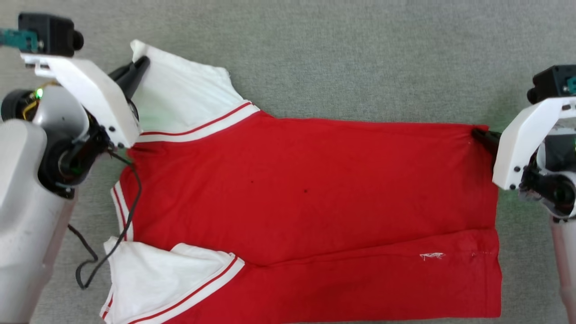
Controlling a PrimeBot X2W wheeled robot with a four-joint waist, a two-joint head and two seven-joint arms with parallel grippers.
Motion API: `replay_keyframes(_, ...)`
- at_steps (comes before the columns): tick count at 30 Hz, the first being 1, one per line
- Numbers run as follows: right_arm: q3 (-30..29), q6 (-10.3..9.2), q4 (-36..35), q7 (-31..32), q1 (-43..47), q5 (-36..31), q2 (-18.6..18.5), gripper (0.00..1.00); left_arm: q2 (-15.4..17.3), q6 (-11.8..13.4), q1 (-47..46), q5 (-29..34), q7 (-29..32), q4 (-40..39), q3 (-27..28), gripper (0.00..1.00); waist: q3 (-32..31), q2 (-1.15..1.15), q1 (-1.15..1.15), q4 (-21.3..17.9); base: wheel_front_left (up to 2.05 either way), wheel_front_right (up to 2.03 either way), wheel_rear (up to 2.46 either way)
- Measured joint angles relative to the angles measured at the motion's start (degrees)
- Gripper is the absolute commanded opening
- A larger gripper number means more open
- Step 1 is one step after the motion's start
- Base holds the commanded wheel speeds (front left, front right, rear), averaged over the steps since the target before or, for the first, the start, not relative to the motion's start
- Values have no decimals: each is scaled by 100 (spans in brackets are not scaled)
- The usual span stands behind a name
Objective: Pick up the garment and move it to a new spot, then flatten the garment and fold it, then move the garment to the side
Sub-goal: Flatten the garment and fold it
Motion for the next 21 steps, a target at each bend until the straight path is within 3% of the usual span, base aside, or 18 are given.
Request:
replay_keyframes(11, -116, 1, -786, -598, 1084, -267, -69, 0, -35, 213, 1711, -333, -983, -372, 380, 0, -943, 0, 0, 144, 0, 0, 0)
replay_keyframes(17, -354, 2, -794, -722, 2066, -157, 31, 0, 13, 457, 3065, -488, -1233, -723, 415, 0, -1619, 0, 0, 252, 0, 0, 0)
replay_keyframes(21, -525, 2, -671, -949, 2630, -65, 127, 0, -162, 614, 3927, -657, -1289, -867, 289, 0, -2001, 0, -1, 324, 0, 0, 0)
